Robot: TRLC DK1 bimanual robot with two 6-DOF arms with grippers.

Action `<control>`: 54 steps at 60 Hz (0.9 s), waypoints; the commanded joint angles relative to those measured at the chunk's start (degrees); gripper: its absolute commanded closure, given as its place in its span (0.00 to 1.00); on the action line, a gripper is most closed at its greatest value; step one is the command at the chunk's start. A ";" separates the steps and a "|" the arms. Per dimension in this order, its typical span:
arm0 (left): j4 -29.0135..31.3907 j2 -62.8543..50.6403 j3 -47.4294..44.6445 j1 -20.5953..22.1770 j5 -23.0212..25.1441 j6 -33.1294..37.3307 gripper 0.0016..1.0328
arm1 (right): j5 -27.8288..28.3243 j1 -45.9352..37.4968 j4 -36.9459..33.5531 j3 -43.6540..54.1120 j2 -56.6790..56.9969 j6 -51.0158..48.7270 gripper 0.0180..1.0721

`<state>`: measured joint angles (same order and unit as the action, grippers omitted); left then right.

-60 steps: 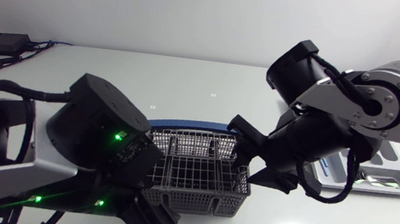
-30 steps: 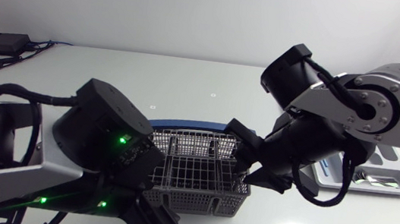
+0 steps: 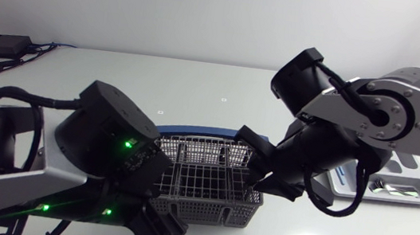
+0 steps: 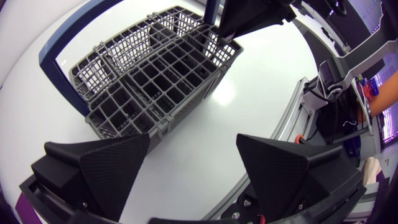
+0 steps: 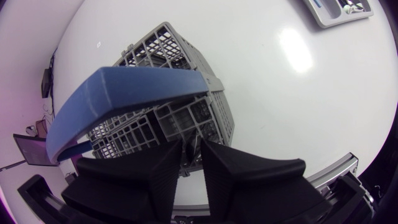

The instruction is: Unload the cutlery basket into the drawer organizer.

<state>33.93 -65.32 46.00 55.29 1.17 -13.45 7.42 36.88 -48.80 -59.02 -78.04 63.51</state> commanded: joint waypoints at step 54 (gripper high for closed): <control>-0.53 -1.04 -1.61 -0.62 -0.03 0.53 0.05 | -3.47 2.58 0.28 -0.83 0.52 1.18 0.94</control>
<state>33.91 -65.69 45.74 55.13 1.17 -13.43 4.25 38.61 -48.12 -59.42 -78.22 63.90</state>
